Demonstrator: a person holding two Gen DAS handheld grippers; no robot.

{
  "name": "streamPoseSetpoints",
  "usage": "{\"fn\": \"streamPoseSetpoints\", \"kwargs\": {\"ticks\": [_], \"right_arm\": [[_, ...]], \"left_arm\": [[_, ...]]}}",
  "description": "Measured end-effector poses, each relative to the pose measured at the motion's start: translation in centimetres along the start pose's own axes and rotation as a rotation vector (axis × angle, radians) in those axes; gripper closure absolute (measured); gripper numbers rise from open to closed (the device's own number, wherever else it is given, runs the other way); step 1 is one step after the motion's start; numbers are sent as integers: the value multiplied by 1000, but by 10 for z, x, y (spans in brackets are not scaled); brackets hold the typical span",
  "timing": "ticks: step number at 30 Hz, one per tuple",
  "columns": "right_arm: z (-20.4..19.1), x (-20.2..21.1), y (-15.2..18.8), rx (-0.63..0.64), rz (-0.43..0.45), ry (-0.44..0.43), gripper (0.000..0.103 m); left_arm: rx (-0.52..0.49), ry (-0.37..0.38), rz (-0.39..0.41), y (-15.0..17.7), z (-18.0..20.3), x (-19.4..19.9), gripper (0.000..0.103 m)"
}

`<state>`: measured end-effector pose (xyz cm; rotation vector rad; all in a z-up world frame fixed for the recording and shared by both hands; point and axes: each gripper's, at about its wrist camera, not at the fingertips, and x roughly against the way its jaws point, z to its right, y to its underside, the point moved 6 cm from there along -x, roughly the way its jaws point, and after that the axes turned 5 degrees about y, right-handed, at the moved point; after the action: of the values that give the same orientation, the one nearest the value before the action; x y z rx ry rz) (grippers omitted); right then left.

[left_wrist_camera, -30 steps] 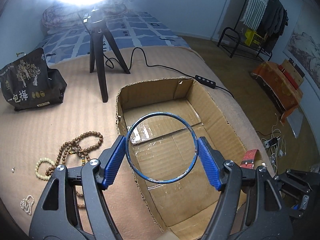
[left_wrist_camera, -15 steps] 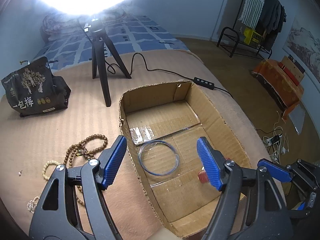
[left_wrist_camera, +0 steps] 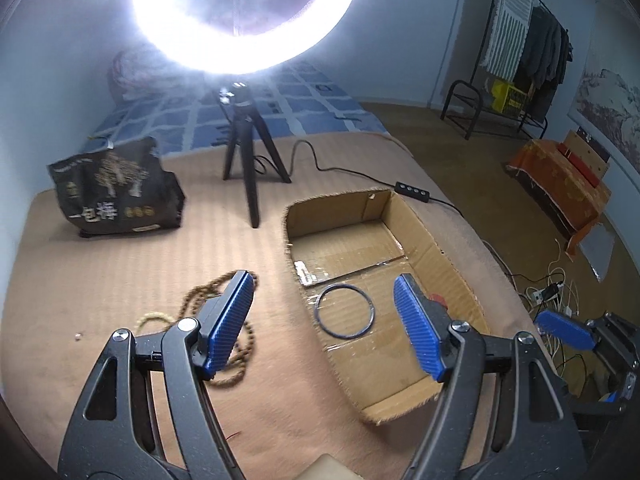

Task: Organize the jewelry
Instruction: 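Move both open tools back toward the pearl necklace and jade pendant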

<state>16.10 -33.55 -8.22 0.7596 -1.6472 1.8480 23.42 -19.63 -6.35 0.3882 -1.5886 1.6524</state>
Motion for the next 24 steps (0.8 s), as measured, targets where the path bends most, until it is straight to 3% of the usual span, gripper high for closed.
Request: {"fn": "streamPoseSetpoints", "kwargs": {"ticks": [9, 24], "right_arm": [[-32, 28, 7, 9, 54, -47, 52], [-125, 11, 24, 70, 3, -153, 52]], "left_arm": [[33, -61, 42, 20, -47, 59, 28], [85, -175, 55, 70, -146, 113, 28]]}}
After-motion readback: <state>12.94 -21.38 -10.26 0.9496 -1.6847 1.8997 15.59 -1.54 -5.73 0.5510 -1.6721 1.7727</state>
